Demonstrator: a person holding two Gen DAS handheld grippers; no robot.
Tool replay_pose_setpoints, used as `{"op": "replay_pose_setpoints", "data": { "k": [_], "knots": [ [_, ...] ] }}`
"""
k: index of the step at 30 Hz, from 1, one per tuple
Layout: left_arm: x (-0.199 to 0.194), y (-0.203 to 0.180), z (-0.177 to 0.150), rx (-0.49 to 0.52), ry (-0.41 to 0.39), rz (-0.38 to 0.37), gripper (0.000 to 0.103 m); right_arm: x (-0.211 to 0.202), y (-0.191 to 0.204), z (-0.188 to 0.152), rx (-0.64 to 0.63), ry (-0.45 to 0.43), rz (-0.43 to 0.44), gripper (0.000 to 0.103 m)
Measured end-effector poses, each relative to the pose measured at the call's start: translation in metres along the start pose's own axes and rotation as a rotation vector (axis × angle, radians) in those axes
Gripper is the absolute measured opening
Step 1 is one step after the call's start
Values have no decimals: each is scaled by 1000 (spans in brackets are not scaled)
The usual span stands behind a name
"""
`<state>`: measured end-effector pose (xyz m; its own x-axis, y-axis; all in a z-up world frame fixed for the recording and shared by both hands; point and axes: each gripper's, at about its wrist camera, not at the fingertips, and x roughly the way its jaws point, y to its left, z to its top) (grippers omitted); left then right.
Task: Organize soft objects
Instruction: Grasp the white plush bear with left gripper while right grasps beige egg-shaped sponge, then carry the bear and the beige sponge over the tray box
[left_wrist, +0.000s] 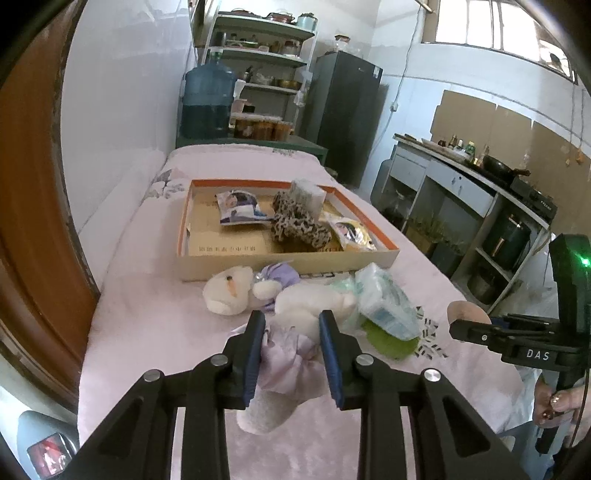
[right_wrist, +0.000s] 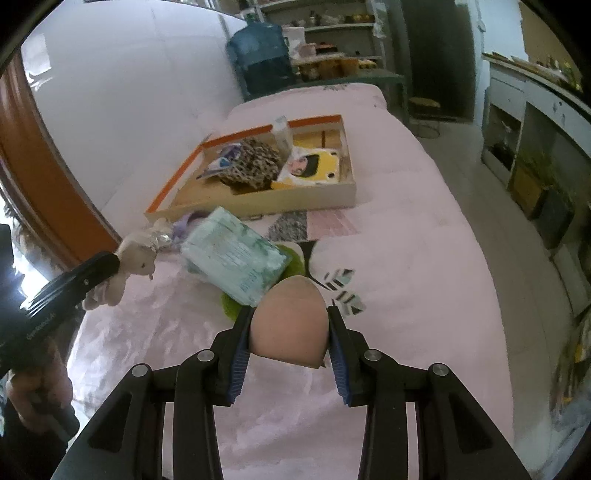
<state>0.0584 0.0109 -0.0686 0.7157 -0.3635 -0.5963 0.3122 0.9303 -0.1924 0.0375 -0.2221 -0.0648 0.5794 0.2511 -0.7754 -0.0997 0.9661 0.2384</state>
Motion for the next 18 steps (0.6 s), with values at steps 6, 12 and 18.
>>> {"op": "replay_pose_setpoints", "data": {
  "k": [6,12,18],
  "knots": [
    [-16,-2,11,-3,-46,-12,29,-8,10,7,-27,-27,16,39],
    [-30,-5,24,-1,-95,-10,29,-14,18,15,-46,-45,36,39],
    [-34,-6,39,-9,-123,1,29,-20,26,25,-77,-72,51,39]
  ]
}}
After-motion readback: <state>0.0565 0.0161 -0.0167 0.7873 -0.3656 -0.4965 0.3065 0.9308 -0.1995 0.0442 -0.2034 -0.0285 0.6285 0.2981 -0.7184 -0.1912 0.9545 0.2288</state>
